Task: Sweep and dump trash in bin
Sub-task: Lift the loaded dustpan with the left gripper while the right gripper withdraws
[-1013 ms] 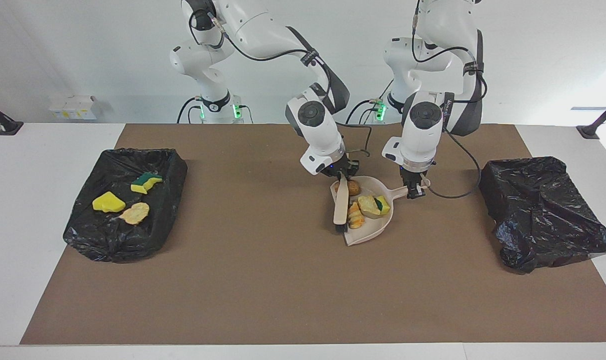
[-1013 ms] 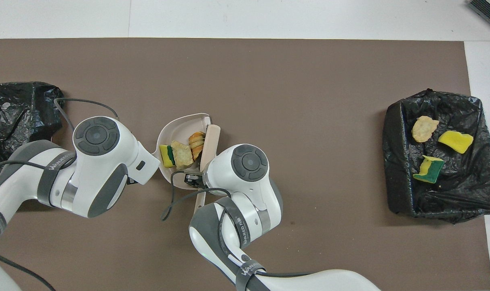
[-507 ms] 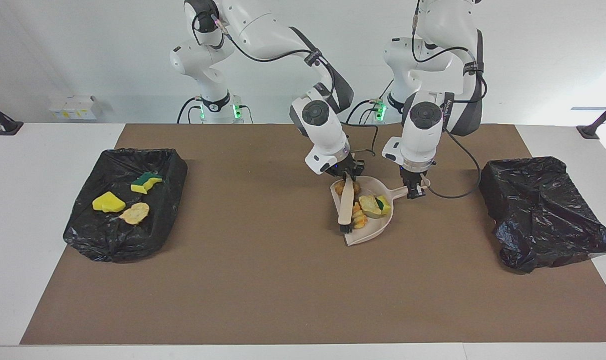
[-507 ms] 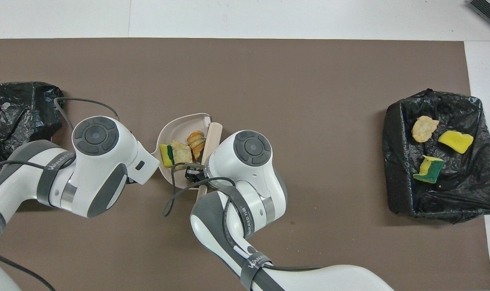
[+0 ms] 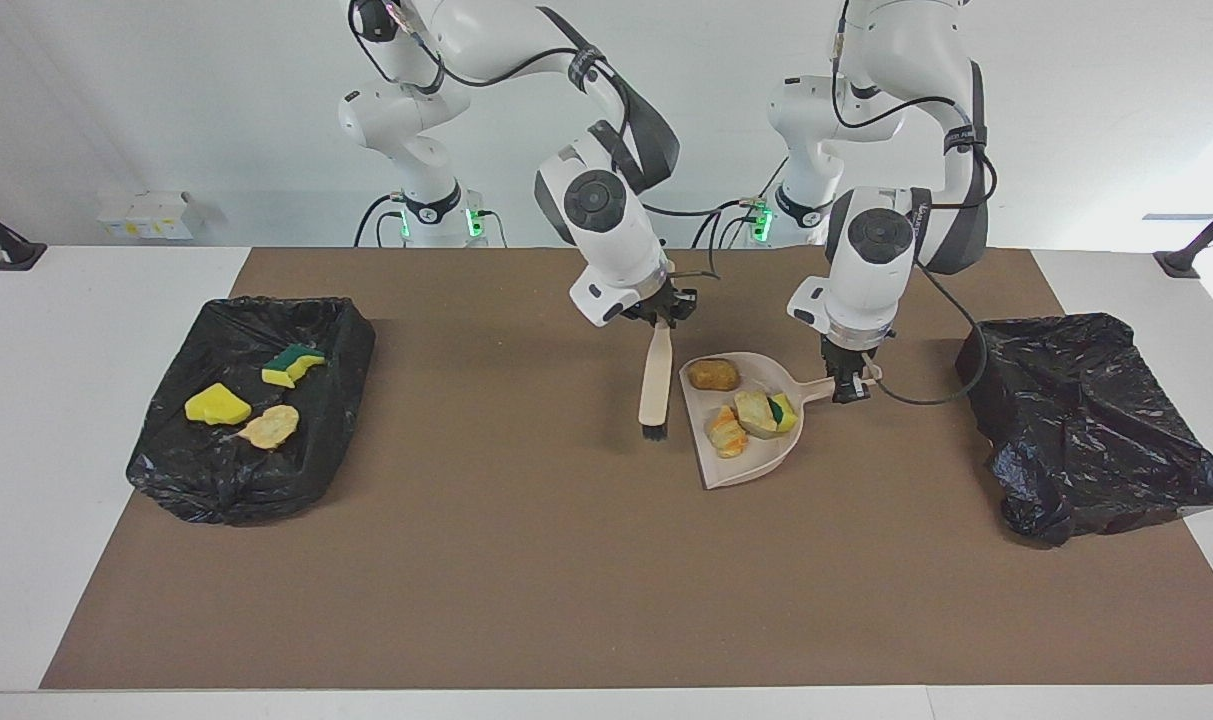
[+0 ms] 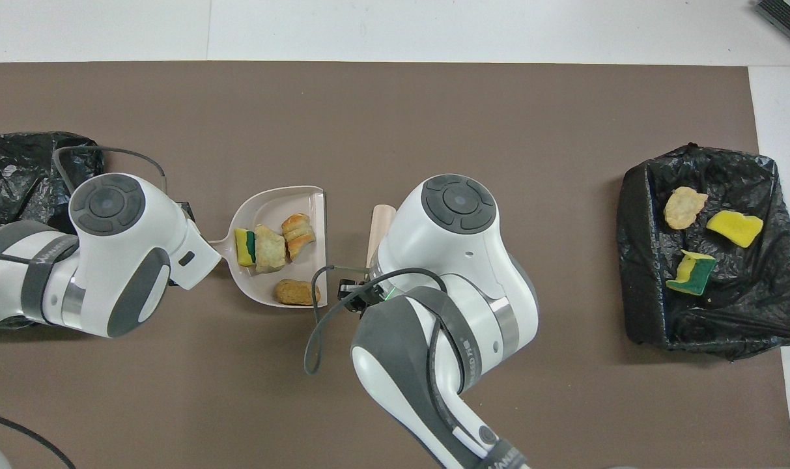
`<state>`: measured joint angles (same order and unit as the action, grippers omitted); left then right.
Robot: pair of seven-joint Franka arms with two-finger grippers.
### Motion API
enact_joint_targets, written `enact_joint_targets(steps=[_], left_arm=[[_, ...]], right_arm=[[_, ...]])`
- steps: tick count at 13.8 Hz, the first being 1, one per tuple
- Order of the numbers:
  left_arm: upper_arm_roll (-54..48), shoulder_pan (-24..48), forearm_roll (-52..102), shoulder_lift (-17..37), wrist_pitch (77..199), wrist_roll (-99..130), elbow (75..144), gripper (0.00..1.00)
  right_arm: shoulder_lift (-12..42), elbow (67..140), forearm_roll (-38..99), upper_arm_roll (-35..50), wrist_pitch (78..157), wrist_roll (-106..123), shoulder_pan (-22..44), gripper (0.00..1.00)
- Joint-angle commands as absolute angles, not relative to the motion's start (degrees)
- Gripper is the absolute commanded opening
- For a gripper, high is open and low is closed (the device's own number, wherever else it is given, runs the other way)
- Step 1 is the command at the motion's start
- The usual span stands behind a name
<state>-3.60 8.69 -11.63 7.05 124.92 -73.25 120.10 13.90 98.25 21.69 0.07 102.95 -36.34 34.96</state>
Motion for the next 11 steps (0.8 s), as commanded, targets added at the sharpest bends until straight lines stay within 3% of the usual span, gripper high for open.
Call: enact_joint_targets(steps=[1,6,11], left_arm=[[-4.0,3.8,-9.8,10.5,122.2,-83.5,114.0,0.0],[-4.0,-2.9,-5.9,12.2,113.5,-94.0,106.0,0.0],[-4.0,-9.6,-5.2,11.7,107.8,-99.4,98.9,0.0]], right_arm=[[9.9,103.2,18.8,0.5,100.1,-36.3,36.8,0.0],[2.7,115.2,17.4,0.6,101.4,-37.1,44.2,0.0],[2.9,124.3,17.6,0.7,115.9,-44.0,52.3,0.0]])
